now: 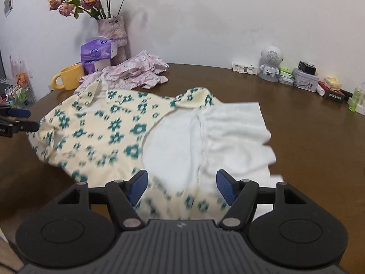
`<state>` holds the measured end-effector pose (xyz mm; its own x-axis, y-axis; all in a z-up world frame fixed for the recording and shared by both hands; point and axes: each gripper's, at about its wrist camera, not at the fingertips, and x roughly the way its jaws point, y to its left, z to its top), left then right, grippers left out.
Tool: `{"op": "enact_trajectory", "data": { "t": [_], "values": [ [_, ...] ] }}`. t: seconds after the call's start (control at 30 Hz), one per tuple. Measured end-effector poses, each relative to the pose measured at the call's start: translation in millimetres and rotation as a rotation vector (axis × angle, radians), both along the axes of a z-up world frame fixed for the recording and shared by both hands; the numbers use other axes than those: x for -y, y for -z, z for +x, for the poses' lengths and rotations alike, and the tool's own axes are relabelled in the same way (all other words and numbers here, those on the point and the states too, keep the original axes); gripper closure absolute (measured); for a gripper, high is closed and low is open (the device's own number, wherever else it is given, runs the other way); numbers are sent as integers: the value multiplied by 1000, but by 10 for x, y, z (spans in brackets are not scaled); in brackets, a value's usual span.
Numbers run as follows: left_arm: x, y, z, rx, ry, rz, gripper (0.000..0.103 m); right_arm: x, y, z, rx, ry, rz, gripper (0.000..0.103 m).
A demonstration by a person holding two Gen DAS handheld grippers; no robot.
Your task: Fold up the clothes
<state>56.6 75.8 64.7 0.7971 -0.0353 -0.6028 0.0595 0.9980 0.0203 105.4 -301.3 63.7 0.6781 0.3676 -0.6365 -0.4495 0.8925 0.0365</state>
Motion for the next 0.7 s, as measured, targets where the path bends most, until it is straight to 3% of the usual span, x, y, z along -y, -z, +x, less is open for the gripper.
{"op": "enact_trajectory", "data": {
  "t": [0.13,0.3,0.47,0.53,0.6,0.7],
  "values": [
    [12,79,7,0,-47,-71,21,20,136,-200,-38,48,48,36],
    [61,173,125,-9,-85,-42,27,24,191,-291,-12,105,46,37],
    [65,298,229,-49,-89,-43,33,-2,306,-300,-5,132,24,47],
    [64,315,247,-53,-92,-36,46,-4,339,-277,-15,136,32,52],
    [62,330,260,-58,-93,-28,57,-2,356,-254,-30,136,44,64],
    [24,351,270,-74,-92,-39,95,-9,374,-244,-48,126,55,82]
  ]
}}
